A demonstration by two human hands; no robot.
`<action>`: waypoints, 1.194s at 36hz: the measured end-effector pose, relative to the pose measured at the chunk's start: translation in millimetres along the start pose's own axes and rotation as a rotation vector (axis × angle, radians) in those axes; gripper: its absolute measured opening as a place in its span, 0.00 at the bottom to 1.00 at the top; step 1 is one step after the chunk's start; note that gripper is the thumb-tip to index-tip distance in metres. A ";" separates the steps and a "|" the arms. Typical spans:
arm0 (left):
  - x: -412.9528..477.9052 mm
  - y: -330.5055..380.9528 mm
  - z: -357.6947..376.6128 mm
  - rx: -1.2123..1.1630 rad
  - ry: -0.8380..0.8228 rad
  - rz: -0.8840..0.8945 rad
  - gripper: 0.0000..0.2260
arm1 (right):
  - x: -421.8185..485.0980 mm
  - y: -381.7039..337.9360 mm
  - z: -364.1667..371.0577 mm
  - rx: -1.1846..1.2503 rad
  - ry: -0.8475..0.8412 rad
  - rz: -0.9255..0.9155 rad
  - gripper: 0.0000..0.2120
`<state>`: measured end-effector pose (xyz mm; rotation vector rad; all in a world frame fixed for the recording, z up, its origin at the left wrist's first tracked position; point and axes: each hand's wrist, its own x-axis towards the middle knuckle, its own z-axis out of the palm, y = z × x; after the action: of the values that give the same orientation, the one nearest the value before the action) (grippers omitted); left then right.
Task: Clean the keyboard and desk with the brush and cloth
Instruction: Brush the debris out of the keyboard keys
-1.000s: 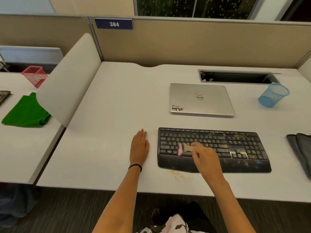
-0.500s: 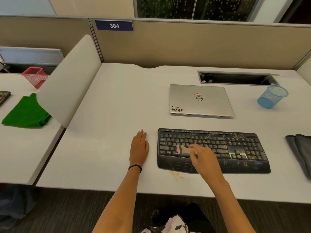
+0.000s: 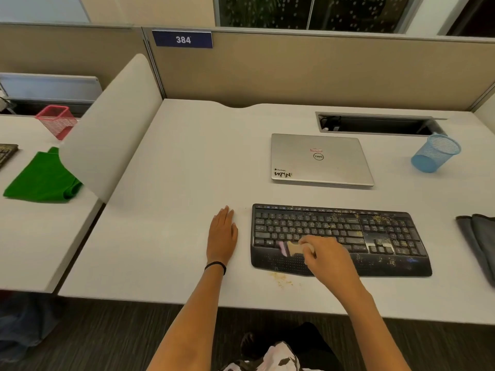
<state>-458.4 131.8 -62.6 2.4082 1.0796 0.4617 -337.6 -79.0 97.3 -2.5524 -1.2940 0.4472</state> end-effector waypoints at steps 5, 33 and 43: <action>0.1 -0.8 0.5 0.009 -0.002 0.001 0.19 | -3.5 5.5 -7.9 -0.015 -0.006 -0.038 0.12; -0.1 0.6 -0.5 -0.006 -0.008 -0.010 0.20 | 10.1 3.3 7.6 0.037 0.133 0.065 0.14; -1.0 1.6 -1.6 -0.010 -0.010 -0.013 0.20 | -3.3 9.4 -7.1 0.122 -0.112 0.017 0.13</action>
<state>-458.8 130.5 -60.6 2.3910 1.0862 0.4495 -329.9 -87.8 101.1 -2.4706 -1.2416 0.6608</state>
